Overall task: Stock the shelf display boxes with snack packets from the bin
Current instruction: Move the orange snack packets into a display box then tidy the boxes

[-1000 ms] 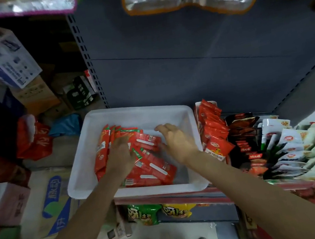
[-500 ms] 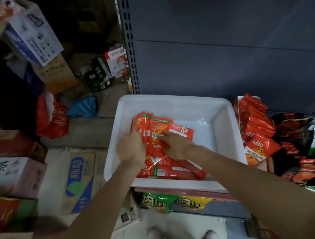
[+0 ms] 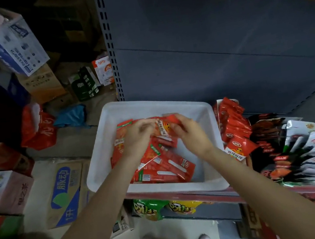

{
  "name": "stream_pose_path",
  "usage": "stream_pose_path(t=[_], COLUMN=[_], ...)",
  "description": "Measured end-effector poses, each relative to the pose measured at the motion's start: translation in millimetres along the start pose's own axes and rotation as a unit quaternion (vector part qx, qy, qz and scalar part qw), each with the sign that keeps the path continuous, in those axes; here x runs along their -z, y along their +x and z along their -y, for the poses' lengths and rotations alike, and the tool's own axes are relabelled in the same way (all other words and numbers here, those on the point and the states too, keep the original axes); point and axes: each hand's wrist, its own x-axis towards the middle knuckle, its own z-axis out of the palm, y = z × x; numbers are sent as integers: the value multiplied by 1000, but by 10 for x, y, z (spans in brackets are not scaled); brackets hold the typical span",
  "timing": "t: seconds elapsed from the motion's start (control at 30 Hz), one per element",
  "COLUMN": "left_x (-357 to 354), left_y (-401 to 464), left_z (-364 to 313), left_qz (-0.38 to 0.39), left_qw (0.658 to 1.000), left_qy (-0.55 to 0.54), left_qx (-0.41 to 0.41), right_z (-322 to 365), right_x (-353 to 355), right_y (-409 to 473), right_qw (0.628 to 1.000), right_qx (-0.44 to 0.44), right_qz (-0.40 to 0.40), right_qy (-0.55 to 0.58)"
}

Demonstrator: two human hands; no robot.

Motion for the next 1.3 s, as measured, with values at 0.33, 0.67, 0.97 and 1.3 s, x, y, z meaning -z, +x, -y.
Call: stream_pose_path(t=[0.33, 0.67, 0.97, 1.3], left_x=[-1011, -1692, -1725, -1616], left_y=[-40, -236, -248, -184], left_z=[-370, -424, -275, -274], left_qz=[153, 206, 188, 195], left_qw=[971, 953, 949, 957], left_qy=[130, 191, 235, 203], left_qx=[-133, -112, -91, -72], right_z=[-153, -477, -506, -564], right_x=[1386, 1784, 1565, 1385], right_y=[-407, -704, -700, -688], right_qw=[980, 968, 947, 912], right_qx=[-74, -85, -32, -67], right_qz=[-139, -108, -109, -31], right_qy=[121, -210, -299, -403])
